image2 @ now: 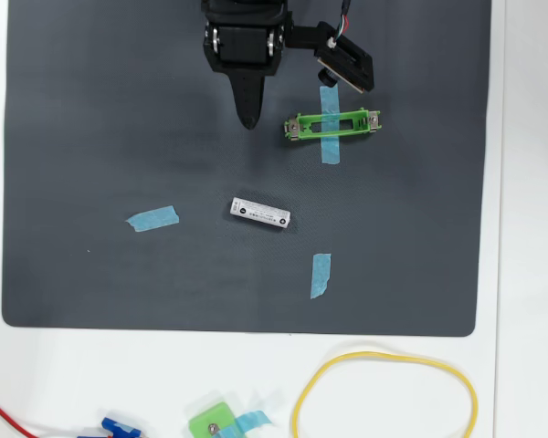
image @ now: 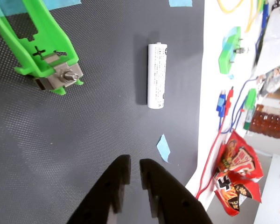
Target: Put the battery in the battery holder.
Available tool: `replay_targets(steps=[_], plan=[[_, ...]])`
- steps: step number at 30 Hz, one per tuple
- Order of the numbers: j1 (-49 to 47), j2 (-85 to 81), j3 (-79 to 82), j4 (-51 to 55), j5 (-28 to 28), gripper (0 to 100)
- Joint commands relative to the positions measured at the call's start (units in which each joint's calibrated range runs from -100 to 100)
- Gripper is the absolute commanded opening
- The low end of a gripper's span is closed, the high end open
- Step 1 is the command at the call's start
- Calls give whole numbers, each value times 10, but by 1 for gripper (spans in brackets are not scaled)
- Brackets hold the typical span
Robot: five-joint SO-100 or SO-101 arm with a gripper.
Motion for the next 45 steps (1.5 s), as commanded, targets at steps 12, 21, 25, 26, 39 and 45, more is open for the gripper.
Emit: replay_targets(steps=[12, 21, 25, 26, 39, 45], plan=[[-78, 20, -27, -18, 1, 0], [-95, 658, -461, -133, 25, 0], [-98, 833, -566, -116, -5, 0], [-98, 837, -572, -103, -10, 0], [-81, 848, -598, -92, -51, 0], [-119, 929, -646, -89, -25, 0]])
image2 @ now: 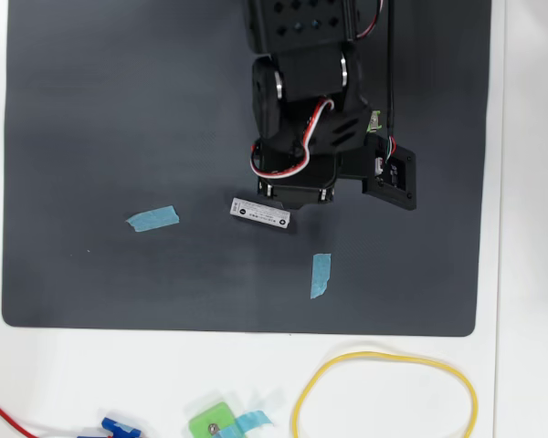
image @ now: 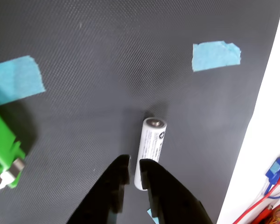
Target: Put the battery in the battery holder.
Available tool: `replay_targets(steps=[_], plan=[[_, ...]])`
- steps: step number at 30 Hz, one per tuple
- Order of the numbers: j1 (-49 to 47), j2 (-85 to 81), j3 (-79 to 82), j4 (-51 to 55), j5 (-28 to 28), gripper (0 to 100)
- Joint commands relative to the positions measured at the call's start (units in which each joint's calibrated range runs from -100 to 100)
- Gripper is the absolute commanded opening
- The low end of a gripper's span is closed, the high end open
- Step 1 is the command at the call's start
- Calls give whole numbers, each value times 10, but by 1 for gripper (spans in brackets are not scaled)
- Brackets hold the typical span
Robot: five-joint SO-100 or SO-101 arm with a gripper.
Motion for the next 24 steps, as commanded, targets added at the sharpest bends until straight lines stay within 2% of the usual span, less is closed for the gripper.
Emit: replay_targets(steps=[1, 6, 10, 13, 24], plan=[[-9, 60, -68, 3, 7, 0], [-1, 98, -104, 3, 26, 0], [43, 92, -112, 3, 27, 0], [54, 95, -117, 3, 27, 8], [53, 99, -117, 33, 38, 9]])
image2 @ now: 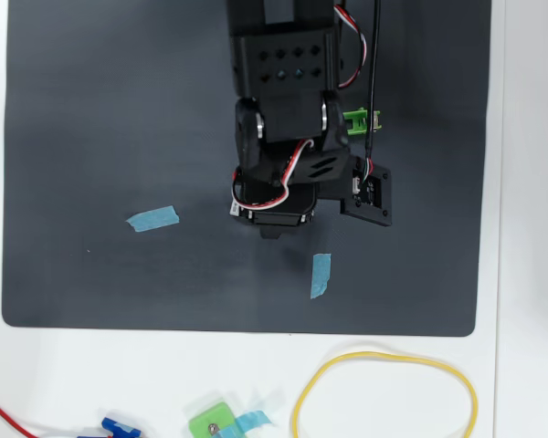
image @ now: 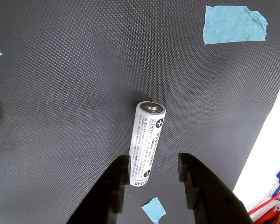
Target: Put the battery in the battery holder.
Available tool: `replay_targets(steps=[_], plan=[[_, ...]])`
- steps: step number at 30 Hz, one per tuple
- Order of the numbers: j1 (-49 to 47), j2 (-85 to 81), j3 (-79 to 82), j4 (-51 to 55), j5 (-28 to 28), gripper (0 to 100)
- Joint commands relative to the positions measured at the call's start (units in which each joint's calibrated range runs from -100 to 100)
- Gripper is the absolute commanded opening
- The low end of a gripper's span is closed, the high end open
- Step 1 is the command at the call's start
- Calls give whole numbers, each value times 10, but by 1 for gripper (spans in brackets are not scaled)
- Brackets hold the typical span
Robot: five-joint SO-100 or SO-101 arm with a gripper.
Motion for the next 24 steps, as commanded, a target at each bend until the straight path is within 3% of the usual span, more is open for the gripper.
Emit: replay_targets(steps=[1, 24], plan=[[7, -1, -34, 8, 4, 9], [10, 74, -143, 109, 16, 9]])
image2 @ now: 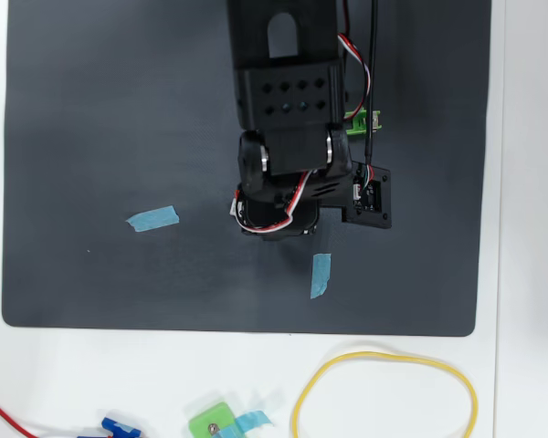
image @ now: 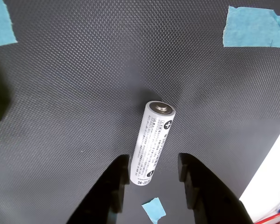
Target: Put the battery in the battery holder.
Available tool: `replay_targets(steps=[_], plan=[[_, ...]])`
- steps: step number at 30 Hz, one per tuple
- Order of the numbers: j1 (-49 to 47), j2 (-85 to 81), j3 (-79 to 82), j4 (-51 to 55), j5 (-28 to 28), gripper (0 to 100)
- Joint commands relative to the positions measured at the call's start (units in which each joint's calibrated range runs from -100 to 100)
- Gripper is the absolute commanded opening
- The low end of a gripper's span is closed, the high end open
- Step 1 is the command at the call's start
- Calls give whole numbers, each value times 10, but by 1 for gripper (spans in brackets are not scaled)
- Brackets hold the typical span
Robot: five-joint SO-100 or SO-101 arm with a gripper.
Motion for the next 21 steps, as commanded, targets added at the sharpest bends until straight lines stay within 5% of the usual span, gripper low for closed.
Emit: replay_targets(steps=[1, 21], plan=[[8, 6, -35, 8, 3, 9], [7, 59, -104, 64, 14, 9]])
